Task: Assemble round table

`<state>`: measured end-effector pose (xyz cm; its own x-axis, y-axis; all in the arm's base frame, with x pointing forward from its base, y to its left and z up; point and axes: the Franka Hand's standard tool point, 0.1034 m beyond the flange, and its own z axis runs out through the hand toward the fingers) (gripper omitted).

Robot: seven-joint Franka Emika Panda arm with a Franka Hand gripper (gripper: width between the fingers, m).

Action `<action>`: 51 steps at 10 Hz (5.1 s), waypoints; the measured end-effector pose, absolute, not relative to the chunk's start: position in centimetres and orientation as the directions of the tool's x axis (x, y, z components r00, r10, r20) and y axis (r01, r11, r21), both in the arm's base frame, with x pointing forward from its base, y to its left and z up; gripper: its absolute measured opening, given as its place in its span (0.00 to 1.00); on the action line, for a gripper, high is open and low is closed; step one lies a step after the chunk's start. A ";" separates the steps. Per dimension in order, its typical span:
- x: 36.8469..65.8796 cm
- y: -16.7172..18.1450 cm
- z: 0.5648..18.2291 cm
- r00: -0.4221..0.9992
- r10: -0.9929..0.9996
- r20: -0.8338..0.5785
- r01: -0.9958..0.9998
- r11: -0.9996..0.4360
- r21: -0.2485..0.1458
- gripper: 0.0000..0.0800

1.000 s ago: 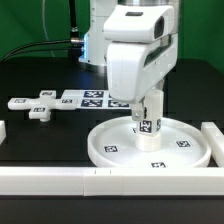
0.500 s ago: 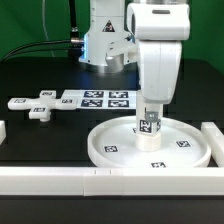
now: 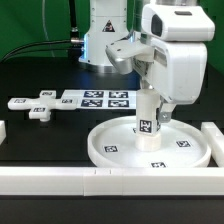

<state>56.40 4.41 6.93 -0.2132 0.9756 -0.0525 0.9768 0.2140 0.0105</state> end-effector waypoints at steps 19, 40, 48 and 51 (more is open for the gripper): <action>56.1 3.7 6.5 0.524 0.851 -0.040 0.851 -0.523 0.038 0.51; 55.7 4.4 6.4 0.636 -0.768 -0.078 -0.772 -0.634 -0.047 0.51; 56.2 4.3 6.4 0.048 -0.978 -0.204 -0.996 -0.033 -0.077 0.51; 56.4 4.6 6.6 0.154 -0.967 -0.201 -0.987 -0.140 -0.080 0.78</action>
Offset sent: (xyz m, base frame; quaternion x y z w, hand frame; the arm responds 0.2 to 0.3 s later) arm -0.0018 0.0026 0.0003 0.0034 0.0089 -0.0567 0.9983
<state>56.37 4.64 6.56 0.1539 -0.9674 -0.2013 -0.9869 -0.1404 -0.0798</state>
